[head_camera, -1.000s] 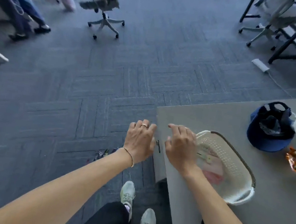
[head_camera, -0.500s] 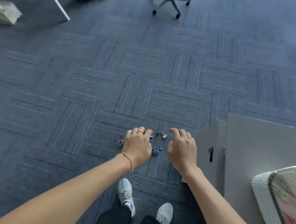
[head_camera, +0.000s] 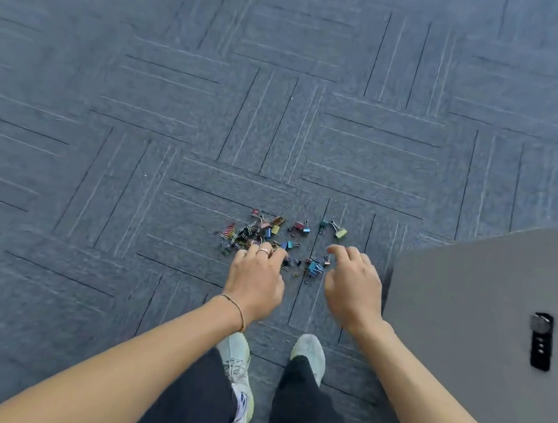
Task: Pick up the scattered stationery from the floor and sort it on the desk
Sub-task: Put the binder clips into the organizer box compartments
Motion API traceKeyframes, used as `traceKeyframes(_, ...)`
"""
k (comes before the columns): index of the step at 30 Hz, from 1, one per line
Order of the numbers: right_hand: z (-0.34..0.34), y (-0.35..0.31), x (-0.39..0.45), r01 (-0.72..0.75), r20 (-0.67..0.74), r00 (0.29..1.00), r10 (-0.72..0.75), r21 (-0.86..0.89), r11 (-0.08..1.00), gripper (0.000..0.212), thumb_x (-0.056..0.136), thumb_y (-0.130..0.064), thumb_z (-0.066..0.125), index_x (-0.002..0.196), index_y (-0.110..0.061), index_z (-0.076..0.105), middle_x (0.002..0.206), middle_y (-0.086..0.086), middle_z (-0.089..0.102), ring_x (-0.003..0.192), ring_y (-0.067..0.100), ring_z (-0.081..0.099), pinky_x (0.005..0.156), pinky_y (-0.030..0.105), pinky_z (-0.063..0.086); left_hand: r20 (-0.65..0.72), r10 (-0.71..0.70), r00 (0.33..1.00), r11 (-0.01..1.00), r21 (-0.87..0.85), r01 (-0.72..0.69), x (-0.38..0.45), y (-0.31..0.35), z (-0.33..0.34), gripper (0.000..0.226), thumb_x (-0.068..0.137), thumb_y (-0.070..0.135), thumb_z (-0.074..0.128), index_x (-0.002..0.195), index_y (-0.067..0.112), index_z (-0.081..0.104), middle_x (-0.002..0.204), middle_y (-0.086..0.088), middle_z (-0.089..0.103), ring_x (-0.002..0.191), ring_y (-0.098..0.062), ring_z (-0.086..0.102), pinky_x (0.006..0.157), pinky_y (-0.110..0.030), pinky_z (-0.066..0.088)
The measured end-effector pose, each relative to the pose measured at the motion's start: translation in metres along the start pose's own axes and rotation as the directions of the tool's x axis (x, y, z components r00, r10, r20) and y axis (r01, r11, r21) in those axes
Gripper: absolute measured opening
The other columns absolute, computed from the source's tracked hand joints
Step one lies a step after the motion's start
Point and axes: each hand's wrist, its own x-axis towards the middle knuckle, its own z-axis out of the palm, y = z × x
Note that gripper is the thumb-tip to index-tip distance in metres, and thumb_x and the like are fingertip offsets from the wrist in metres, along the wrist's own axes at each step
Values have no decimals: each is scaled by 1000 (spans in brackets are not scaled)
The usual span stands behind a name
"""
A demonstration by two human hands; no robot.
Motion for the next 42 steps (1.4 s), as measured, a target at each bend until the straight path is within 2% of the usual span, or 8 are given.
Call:
traceKeyframes(7, 162, 73, 94, 31, 4, 1000, -31, -8, 999, 40, 85, -12, 54, 124, -18, 60, 115, 5, 64, 103, 30, 57, 86, 41, 48, -2, 5, 1000, 1000, -18, -5, 124, -26, 168, 39, 90, 28, 47, 128, 24, 49, 119, -2, 57, 111, -24, 51, 92, -38, 39)
traceKeyframes(14, 284, 135, 190, 16, -11, 1000, -16, -14, 1000, 37, 89, -13, 49, 124, -21, 60, 117, 4, 63, 109, 29, 57, 86, 40, 48, -36, 21, 999, 999, -46, -23, 254, -45, 291, 36, 92, 23, 49, 128, 19, 50, 120, -7, 59, 113, -27, 53, 92, -40, 43)
traceKeyframes(20, 352, 178, 239, 23, -51, 998, -23, -4, 1000, 37, 88, -14, 51, 122, -23, 61, 118, 3, 65, 110, 27, 57, 89, 40, 47, -106, 44, 993, 998, -49, -49, 331, -52, 365, 35, 95, 20, 50, 130, 19, 47, 117, -6, 58, 110, -27, 58, 74, -37, 45)
traceKeyframes(25, 378, 196, 238, 21, -59, 998, -20, 25, 999, 32, 90, -18, 52, 120, -22, 63, 113, 1, 65, 105, 26, 58, 83, 39, 50, -125, 95, 988, 995, 12, -95, 359, -43, 396, 34, 100, 28, 47, 134, 21, 46, 121, -10, 58, 104, -30, 62, 75, -41, 49)
traceKeyframes(31, 383, 207, 218, 26, -51, 998, -24, 26, 999, 33, 90, -17, 54, 121, -23, 63, 111, 2, 67, 103, 24, 60, 83, 38, 50, -152, 105, 983, 991, 93, -91, 364, -31, 403, 30, 101, 35, 51, 123, 16, 48, 116, -13, 56, 102, -31, 61, 74, -42, 54)
traceKeyframes(36, 383, 213, 209, 40, -40, 998, -39, 19, 999, 29, 90, -17, 54, 116, -23, 65, 108, 1, 67, 102, 23, 60, 85, 42, 52, -201, 106, 974, 992, 91, -89, 361, -29, 407, 24, 98, 25, 56, 119, 17, 48, 113, -12, 59, 94, -31, 65, 61, -37, 42)
traceKeyframes(39, 387, 213, 202, 72, 3, 997, -72, 4, 997, 25, 90, -14, 55, 110, -22, 68, 105, -1, 69, 99, 23, 61, 82, 41, 53, -216, 64, 974, 996, -48, -76, 353, -29, 408, 16, 96, 20, 53, 111, 19, 48, 101, -9, 61, 87, -30, 65, 65, -36, 48)
traceKeyframes(42, 394, 209, 194, 104, 50, 993, -103, -10, 995, 26, 90, -13, 54, 108, -22, 69, 106, -2, 69, 100, 23, 61, 84, 39, 52, -168, -19, 986, 931, -363, -43, 342, -30, 409, 8, 94, 23, 52, 101, 22, 49, 87, -1, 62, 74, -23, 60, 67, -35, 51)
